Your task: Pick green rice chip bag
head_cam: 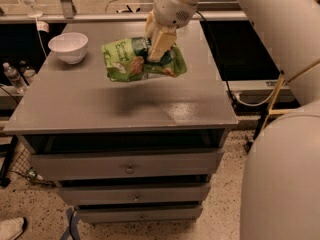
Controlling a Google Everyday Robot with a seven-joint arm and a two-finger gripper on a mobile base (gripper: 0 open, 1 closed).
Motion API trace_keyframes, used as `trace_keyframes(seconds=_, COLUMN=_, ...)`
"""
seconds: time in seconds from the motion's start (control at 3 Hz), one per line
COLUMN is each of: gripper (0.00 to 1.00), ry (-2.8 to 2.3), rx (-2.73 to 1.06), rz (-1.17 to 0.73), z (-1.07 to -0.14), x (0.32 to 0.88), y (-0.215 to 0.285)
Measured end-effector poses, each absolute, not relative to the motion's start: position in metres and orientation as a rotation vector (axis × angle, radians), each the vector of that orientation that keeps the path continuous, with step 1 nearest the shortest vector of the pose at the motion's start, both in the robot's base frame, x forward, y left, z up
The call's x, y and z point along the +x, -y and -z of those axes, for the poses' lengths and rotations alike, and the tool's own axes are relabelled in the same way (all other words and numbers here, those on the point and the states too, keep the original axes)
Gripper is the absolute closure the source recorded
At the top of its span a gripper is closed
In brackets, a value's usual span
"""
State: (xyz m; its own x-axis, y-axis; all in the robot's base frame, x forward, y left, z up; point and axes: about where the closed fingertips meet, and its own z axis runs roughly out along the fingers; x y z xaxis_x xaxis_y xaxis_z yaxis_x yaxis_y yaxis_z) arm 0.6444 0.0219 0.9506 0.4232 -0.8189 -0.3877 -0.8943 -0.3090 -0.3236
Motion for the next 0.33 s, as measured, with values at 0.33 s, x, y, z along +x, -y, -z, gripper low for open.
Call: trace_keyframes(seconds=0.33, gripper=1.0, ry=-1.416, rx=-2.146, rz=-0.206, z=-0.966, x=0.6495, y=-0.0139)
